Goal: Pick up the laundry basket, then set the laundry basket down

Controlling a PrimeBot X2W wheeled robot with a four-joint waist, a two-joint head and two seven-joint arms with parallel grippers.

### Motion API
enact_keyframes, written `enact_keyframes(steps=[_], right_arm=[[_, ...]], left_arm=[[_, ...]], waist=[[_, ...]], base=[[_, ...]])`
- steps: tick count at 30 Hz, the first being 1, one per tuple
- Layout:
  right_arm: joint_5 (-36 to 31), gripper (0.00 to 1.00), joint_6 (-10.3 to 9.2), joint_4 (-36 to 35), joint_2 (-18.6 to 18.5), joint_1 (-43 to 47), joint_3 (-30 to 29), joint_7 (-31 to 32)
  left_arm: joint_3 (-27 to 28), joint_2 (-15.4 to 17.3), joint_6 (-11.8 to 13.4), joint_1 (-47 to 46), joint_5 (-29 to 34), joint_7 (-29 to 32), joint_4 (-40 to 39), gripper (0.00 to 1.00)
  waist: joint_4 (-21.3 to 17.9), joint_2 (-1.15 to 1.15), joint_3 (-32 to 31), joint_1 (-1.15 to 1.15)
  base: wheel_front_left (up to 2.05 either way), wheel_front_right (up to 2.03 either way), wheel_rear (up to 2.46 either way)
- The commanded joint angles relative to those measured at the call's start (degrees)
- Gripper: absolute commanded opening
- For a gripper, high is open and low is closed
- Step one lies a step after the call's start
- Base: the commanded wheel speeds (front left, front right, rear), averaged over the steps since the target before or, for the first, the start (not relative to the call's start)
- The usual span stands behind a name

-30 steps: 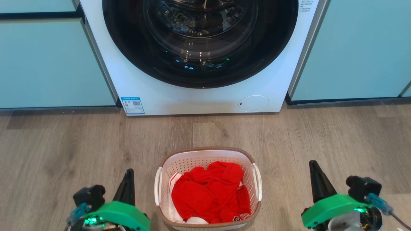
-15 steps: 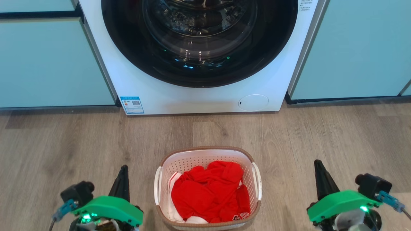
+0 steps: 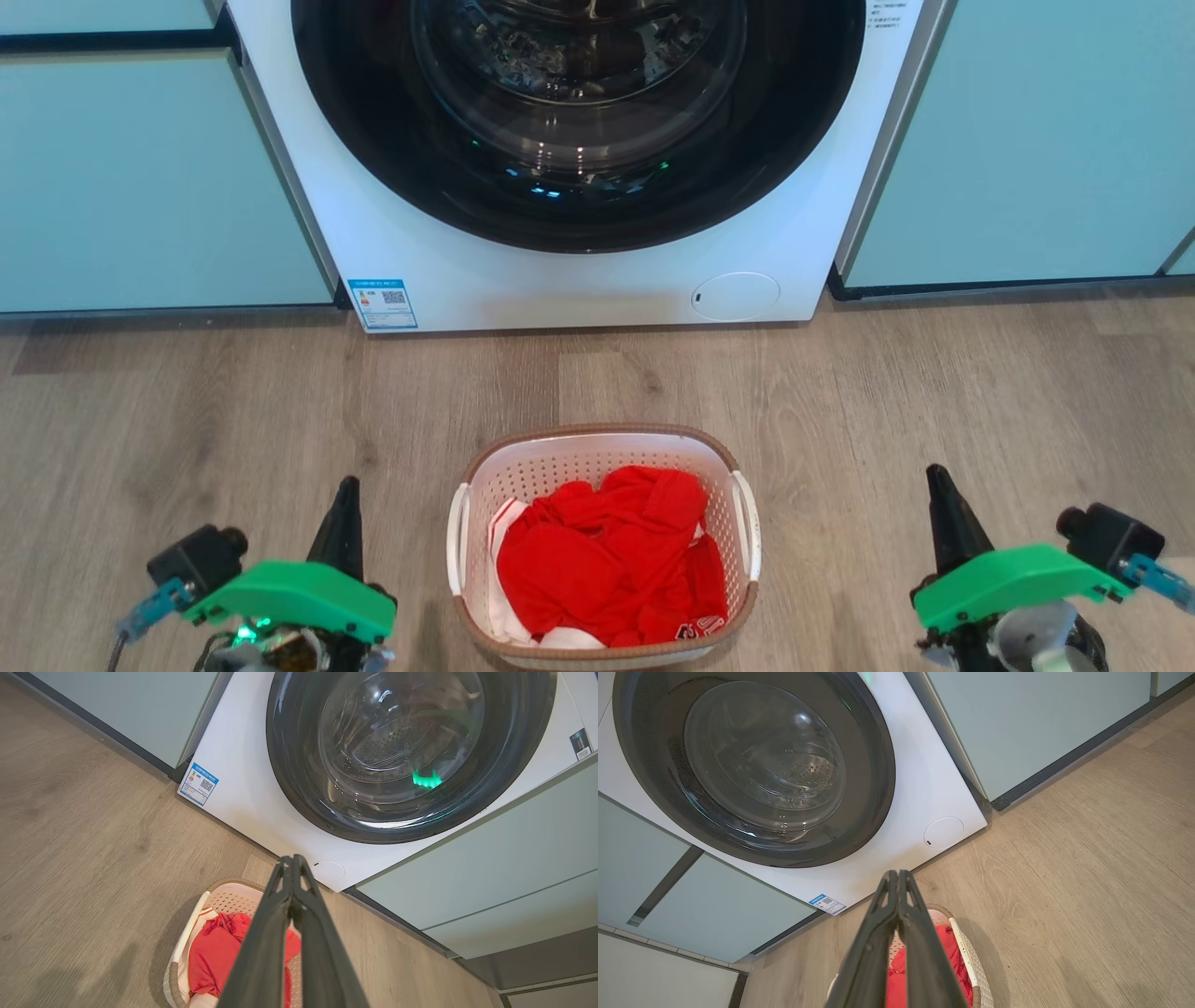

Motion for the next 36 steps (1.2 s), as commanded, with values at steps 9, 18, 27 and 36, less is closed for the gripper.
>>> enact_keyframes(steps=[9, 18, 27, 36], right_arm=[[6.8, 0.00, 0.15, -1.3, -1.2, -3.9, -0.8, 1.7], [12.5, 0.00, 0.18, -1.1, -1.3, -4.5, -1.7, 3.1], [18.1, 0.00, 0.20, -0.8, -1.3, -5.0, -2.7, 4.5], [23.7, 0.00, 0.23, -0.5, -1.4, -5.6, -3.6, 6.0]], left_arm=[[2.6, 0.5, -1.0, -4.0, -6.4, 1.6, -1.9, 0.00], [4.1, 0.5, -1.7, -4.4, -11.8, 3.1, -2.0, 0.00], [5.6, 0.5, -2.3, -4.9, -17.1, 4.6, -2.0, 0.00], [7.1, 0.5, -3.0, -5.4, -22.4, 6.1, -2.1, 0.00]], waist=[[-0.1, 0.00, 0.1, 0.00], [-0.2, 0.00, 0.3, 0.00], [-0.2, 0.00, 0.4, 0.00], [-0.3, 0.00, 0.6, 0.00]], base=[[0.00, 0.00, 0.00], [0.00, 0.00, 0.00], [0.00, 0.00, 0.00], [0.00, 0.00, 0.00]])
